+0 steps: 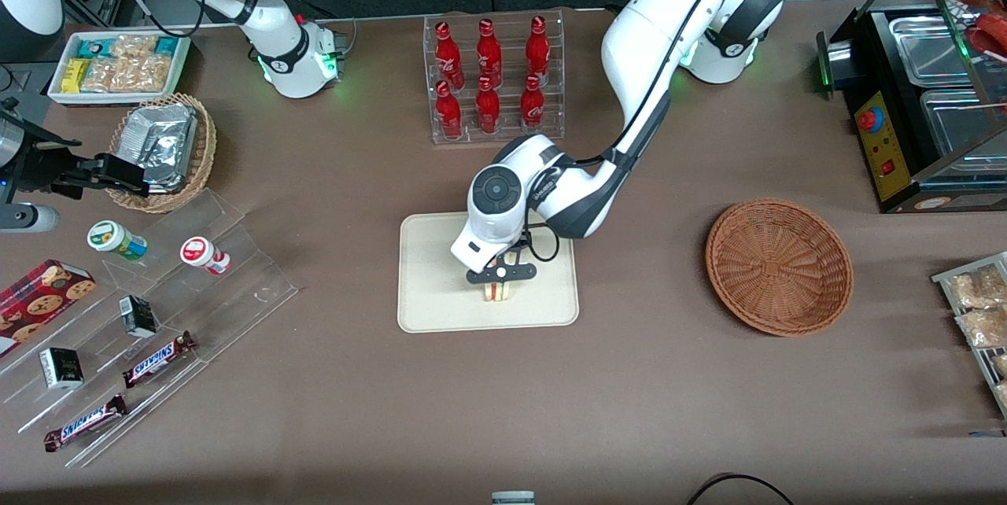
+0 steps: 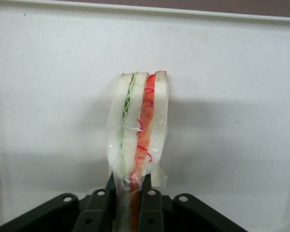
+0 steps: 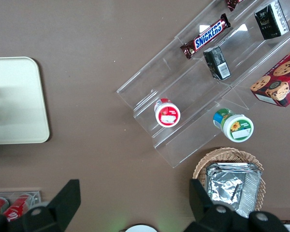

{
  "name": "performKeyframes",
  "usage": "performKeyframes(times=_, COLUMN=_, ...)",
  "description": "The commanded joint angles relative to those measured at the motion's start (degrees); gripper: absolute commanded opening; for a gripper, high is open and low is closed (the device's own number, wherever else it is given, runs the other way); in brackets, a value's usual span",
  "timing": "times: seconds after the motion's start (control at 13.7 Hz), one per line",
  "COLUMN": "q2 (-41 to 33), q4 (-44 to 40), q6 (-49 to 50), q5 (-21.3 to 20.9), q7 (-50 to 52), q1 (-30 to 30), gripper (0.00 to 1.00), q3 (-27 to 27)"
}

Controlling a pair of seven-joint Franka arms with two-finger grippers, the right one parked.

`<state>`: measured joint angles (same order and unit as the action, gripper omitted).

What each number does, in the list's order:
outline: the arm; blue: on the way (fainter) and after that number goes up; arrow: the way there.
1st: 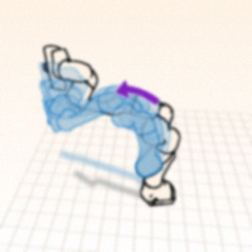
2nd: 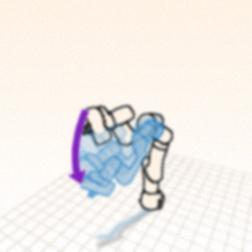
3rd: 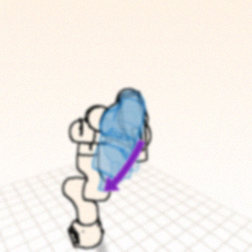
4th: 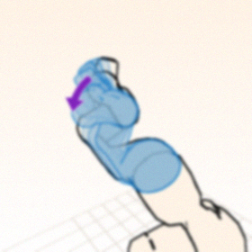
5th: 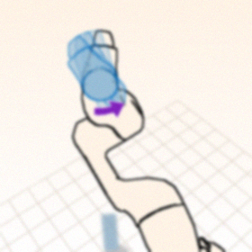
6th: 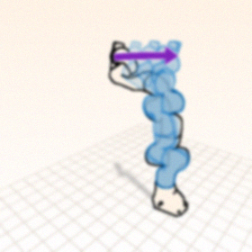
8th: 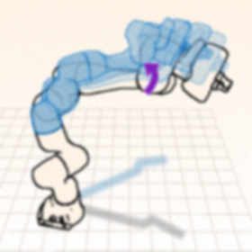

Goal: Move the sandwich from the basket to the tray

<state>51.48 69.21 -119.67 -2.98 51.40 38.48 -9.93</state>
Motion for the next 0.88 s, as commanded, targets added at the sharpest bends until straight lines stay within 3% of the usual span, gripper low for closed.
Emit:
performKeyframes(times=0.0, q2=0.47, q4=-2.23, q6=0.49, q5=-0.71, q7=0.45, q1=0.8, gripper=0.99, q3=0.97)
performKeyframes(times=0.29, q2=-4.61, q4=-1.98, q6=2.15, q5=-0.88, q7=0.8, q1=-0.25, gripper=1.0, q3=1.32)
performKeyframes(times=0.44, q2=-9.09, q4=-0.4, q6=8.37, q5=-0.71, q7=0.19, q1=-2.52, gripper=1.0, q3=1.32)
performKeyframes(times=0.8, q2=-27.36, q4=18.38, q6=10.6, q5=0.26, q7=-11.66, q1=-13.15, gripper=0.99, q3=0.97)
